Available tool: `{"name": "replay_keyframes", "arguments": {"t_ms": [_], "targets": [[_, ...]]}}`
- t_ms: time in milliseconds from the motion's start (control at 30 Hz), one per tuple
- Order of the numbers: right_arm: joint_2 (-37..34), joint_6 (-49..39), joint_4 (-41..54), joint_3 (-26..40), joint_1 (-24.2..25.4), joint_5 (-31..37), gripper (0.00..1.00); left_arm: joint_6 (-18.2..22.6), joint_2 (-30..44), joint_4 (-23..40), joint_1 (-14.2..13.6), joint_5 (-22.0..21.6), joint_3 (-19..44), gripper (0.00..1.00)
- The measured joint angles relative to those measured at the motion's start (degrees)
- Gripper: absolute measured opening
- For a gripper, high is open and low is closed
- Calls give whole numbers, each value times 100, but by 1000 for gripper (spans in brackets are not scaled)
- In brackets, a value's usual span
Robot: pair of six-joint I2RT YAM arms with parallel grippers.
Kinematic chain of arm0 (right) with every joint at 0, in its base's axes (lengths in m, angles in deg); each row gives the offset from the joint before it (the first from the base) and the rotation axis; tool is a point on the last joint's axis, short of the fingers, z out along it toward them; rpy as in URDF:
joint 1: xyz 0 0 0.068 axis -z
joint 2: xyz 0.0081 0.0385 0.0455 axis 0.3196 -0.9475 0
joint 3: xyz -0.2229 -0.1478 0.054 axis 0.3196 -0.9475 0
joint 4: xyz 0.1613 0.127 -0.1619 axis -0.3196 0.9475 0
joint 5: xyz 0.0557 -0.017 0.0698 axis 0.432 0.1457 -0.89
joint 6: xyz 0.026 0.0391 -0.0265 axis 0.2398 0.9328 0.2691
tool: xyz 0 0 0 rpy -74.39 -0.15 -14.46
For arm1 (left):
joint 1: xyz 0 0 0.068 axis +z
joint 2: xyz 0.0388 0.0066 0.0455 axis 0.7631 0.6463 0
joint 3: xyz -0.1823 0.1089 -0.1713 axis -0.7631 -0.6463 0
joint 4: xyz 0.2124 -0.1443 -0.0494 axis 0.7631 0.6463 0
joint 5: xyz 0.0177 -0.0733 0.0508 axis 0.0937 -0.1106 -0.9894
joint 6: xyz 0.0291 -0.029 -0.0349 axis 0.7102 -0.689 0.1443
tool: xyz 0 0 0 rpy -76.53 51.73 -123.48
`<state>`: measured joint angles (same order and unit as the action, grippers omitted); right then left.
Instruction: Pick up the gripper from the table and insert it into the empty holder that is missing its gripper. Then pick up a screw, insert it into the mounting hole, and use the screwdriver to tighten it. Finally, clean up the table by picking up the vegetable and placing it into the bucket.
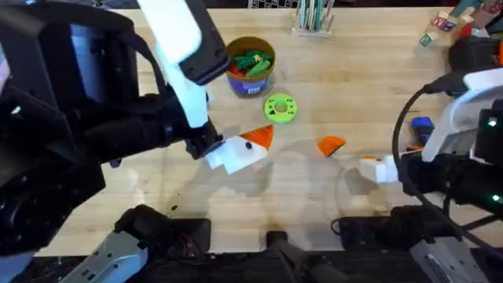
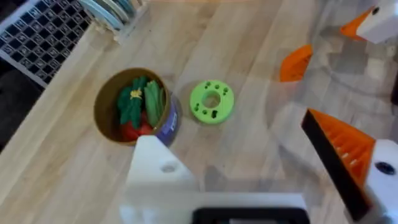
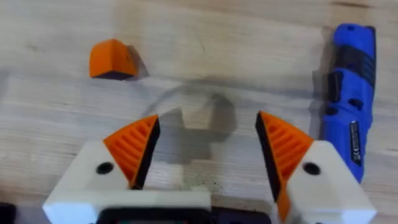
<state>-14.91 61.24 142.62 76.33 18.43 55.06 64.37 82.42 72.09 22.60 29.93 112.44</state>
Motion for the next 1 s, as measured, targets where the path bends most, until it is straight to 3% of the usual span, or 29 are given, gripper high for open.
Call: {"name": "replay_keyframes", "arguments": {"t_ms": [133, 233, 500, 767, 867, 1000], "targets": [[0, 0, 62, 0, 0, 0, 943, -2, -255, -671, 0, -77, -246, 987], [1, 0, 62, 0, 0, 0, 944, -140, -970, -1307, 0, -175, -881, 987], [1, 0, 62, 0, 0, 0, 943, -1222, -3152, -3010, 127, -299, -2891, 987], [-1, 0, 62, 0, 0, 0, 944, -2004, -4032, -4421, 168, -296, -4411, 986], [-1, 0, 62, 0, 0, -1, 944, -2221, -4140, -4416, 168, -293, -4643, 986], [1, 0, 62, 0, 0, 0, 943, -2369, -4149, -3935, 168, -292, -4658, 986]]}}
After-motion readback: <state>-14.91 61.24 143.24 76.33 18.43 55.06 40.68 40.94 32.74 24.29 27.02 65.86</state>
